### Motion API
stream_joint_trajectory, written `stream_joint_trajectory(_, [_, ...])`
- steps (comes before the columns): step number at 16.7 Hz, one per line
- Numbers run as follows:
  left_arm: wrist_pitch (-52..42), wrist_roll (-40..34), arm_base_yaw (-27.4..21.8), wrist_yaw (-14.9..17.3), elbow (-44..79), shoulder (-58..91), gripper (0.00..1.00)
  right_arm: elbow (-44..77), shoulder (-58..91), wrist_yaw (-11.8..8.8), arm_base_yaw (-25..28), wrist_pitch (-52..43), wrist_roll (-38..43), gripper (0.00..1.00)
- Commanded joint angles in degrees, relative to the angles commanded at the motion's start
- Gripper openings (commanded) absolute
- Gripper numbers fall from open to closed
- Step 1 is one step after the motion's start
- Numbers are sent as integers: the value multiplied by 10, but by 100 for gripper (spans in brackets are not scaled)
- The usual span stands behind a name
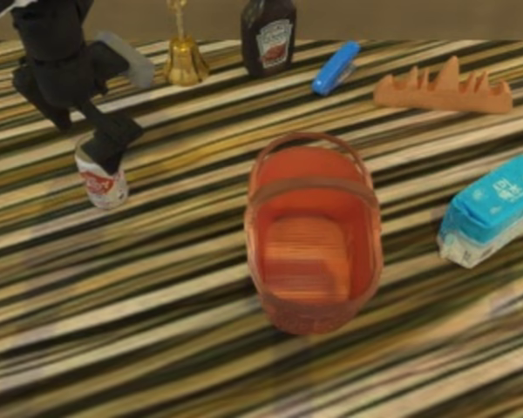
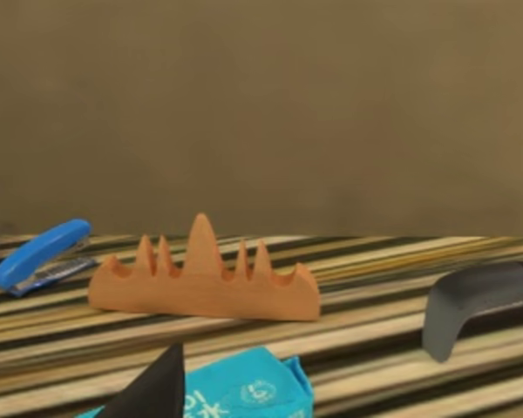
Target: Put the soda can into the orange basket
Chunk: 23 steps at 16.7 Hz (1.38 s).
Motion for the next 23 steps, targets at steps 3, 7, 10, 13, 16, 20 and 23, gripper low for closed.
stream_joint_trajectory(3, [0,0,0,0,0,0,100,0,0,0,0,0,0,100])
stream_joint_trajectory(7, [25,-1,-1,0,-23,2,100,0,0,0,0,0,0,100])
stream_joint_trajectory(10, [80,0,0,0,-65,12,100,0,0,0,0,0,0,100])
stream_joint_trajectory(13, [102,1,1,0,-85,17,100,0,0,0,0,0,0,100])
stream_joint_trajectory(16, [102,1,1,0,-85,17,100,0,0,0,0,0,0,100])
stream_joint_trajectory(20, [102,1,1,0,-85,17,70,0,0,0,0,0,0,100])
stream_joint_trajectory(23, [102,1,1,0,-85,17,47,0,0,0,0,0,0,100])
